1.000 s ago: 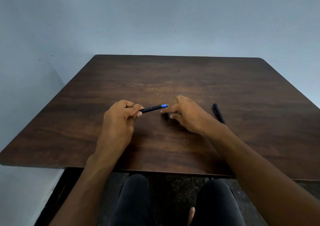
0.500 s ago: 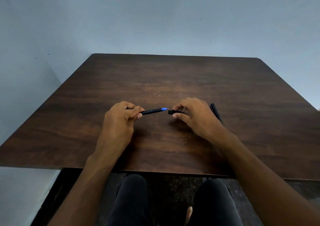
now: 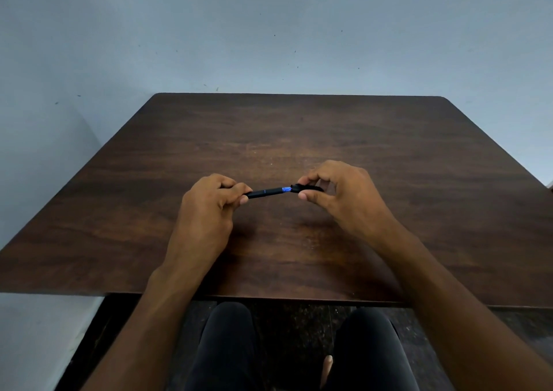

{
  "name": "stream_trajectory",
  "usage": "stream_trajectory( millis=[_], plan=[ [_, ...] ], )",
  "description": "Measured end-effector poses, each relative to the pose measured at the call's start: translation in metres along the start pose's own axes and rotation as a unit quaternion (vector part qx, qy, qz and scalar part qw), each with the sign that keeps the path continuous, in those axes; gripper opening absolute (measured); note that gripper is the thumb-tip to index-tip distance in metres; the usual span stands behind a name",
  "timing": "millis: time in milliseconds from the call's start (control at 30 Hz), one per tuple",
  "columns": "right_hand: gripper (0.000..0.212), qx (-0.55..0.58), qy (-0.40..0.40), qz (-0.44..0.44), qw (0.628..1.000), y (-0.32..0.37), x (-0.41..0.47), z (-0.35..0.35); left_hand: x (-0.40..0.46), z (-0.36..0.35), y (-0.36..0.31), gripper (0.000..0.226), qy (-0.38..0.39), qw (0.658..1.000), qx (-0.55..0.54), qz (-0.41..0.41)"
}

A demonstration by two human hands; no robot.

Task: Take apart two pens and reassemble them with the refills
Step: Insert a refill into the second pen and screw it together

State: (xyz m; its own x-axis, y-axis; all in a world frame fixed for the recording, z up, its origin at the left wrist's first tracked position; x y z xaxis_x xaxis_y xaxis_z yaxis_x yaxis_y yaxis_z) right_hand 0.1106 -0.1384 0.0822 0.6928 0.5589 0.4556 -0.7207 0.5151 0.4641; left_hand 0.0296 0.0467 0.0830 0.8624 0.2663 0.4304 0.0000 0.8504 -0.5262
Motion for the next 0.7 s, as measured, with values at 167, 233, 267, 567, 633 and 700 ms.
stream_trajectory(
  millis=[167, 233, 267, 567, 633, 700],
  plan=[
    [0.019, -0.014, 0.006, 0.012, 1.000, 0.002, 0.001, -0.003, 0.000, -0.001, -0.006, 0.017, -0.003, 1.000, 0.007, -0.021],
    [0.020, -0.004, 0.007, 0.017, 1.000, 0.004, 0.000, -0.004, 0.000, -0.002, -0.008, 0.016, -0.001, 1.000, 0.006, -0.024],
    [0.020, 0.000, 0.007, 0.020, 1.000, 0.006, 0.000, -0.005, 0.000, -0.003, -0.009, 0.016, -0.001, 1.000, 0.007, -0.028],
    [0.023, 0.064, -0.020, 0.002, 0.998, 0.012, -0.003, -0.008, 0.000, -0.010, -0.015, 0.015, 0.008, 0.999, 0.004, -0.039],
    [0.028, 0.082, -0.032, 0.003, 0.996, 0.014, -0.004, -0.009, -0.001, -0.008, -0.015, 0.015, 0.006, 0.999, -0.001, -0.039],
    [0.040, 0.089, -0.035, -0.005, 0.995, 0.012, -0.006, -0.011, -0.001, -0.006, -0.015, 0.015, 0.002, 0.999, -0.002, -0.040]
  ],
)
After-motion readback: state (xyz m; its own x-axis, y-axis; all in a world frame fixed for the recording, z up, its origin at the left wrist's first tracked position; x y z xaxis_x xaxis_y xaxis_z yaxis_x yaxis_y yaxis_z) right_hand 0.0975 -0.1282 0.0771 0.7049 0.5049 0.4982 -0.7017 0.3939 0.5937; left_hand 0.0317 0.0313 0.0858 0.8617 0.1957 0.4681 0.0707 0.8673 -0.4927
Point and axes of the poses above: each hand's wrist, its own x-axis towards the middle knuckle, its own z-axis out of the back of the hand, y = z × x, the point moved 10 cm from there along x, towards the middle knuckle, and after that the axes turned 10 degrees about z, right-handed, at the moved point
